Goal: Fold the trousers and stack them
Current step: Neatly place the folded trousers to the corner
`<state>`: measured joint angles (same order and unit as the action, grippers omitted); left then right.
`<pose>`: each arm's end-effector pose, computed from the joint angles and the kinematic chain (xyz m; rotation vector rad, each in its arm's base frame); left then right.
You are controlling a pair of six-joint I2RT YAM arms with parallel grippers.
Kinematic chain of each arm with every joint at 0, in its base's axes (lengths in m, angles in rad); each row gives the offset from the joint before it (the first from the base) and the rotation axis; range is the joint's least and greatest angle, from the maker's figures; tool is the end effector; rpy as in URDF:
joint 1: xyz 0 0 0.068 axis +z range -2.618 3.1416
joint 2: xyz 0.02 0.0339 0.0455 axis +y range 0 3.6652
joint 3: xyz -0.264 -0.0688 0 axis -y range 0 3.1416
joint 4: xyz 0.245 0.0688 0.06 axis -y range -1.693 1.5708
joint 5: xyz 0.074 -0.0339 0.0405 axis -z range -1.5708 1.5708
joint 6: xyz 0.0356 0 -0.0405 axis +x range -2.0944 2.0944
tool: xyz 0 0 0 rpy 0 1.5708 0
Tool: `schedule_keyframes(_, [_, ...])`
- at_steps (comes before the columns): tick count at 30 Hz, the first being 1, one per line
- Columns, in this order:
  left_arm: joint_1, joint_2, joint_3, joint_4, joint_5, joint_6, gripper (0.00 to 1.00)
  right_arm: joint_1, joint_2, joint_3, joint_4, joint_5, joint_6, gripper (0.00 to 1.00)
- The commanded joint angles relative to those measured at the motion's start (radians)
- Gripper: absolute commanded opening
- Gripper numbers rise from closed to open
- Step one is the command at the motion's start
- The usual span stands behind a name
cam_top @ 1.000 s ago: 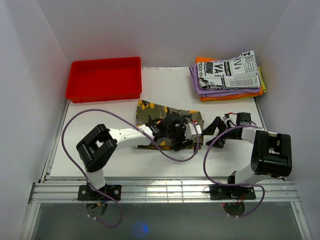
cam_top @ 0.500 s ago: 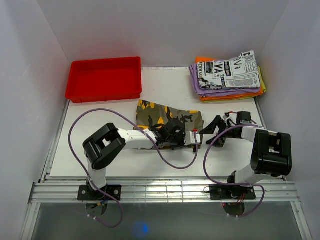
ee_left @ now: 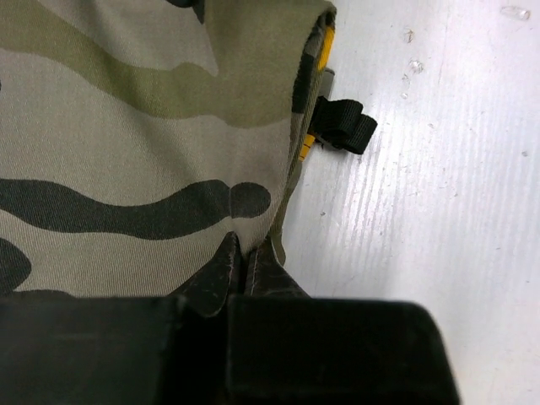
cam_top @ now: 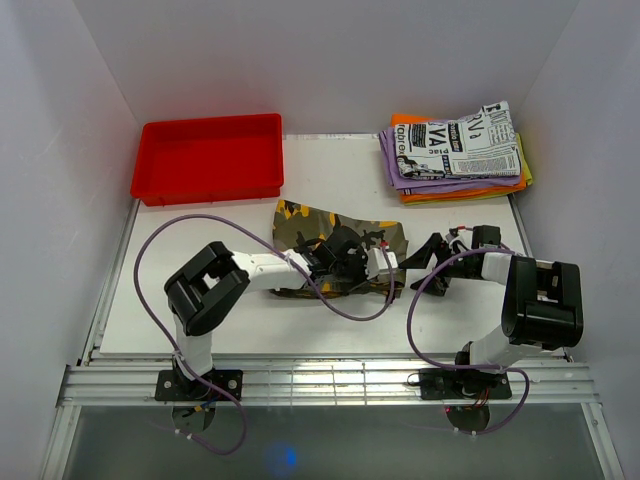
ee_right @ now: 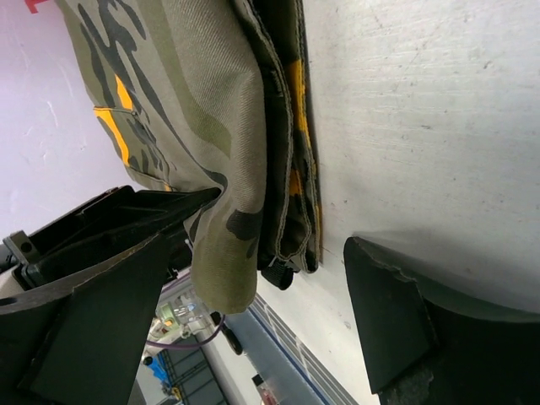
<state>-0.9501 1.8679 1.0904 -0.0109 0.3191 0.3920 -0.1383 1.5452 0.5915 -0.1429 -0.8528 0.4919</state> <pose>0.2177 -0.3237 0.1604 1.6152 1.7785 -0.6432 0.2498 -0.0077 0.1256 0.5256 2.5182 1.2522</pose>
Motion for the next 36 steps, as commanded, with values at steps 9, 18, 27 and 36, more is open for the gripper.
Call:
schedule_keyframes(9, [0.077,-0.026,0.081,-0.103,0.161,-0.199,0.0,0.046,0.047,-0.032,0.115,-0.006,0.063,0.9])
schedule_keyframes(18, [0.143,0.002,0.167,-0.124,0.251,-0.292,0.0,0.077,0.069,-0.052,0.131,0.017,0.08,0.9])
schedule_keyframes(27, [0.143,0.007,0.166,-0.143,0.29,-0.265,0.0,0.138,0.133,-0.018,0.318,-0.025,0.23,0.91])
schedule_keyframes(36, [0.143,0.014,0.177,-0.15,0.244,-0.263,0.02,0.17,0.171,-0.002,0.345,-0.04,0.277,0.48])
